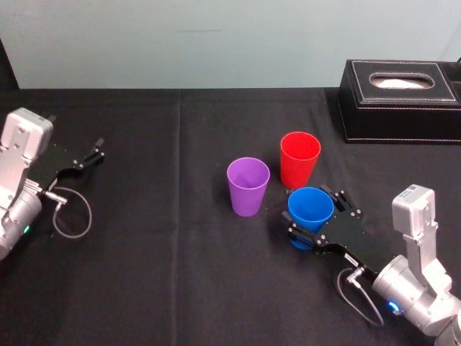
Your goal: Stack the three plastic cups sequentially using one hand.
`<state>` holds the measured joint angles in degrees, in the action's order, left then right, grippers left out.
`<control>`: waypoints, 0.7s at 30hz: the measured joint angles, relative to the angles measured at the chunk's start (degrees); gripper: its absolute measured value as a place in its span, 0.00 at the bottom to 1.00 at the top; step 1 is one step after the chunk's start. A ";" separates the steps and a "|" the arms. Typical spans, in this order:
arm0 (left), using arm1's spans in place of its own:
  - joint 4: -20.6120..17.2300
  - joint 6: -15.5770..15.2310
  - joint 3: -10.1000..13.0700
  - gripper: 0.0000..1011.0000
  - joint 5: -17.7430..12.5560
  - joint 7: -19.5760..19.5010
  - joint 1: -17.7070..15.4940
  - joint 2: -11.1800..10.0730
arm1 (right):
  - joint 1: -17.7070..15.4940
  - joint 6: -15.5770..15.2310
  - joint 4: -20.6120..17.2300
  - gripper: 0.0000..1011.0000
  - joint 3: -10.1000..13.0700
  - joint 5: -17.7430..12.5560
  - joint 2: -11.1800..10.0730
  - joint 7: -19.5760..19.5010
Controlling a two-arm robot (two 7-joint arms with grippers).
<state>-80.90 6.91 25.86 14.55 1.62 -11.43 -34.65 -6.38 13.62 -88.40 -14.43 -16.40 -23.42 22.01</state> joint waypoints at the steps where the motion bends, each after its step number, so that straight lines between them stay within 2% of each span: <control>1: 0.00 0.00 0.00 0.99 0.00 0.00 0.00 0.00 | -0.21 -0.28 -0.19 0.99 0.17 -0.18 0.08 0.26; 11: 0.00 0.00 0.00 0.99 0.00 0.00 0.00 0.00 | -1.05 -2.17 -1.04 0.99 0.97 -2.04 0.26 1.64; 21: 0.00 0.00 0.00 0.99 0.00 0.00 0.00 0.00 | -1.46 -1.09 -1.66 0.99 1.06 -0.20 0.30 1.11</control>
<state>-80.90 6.91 25.86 14.55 1.62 -11.44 -34.64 -7.84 12.53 -90.06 -13.37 -16.60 -23.12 23.13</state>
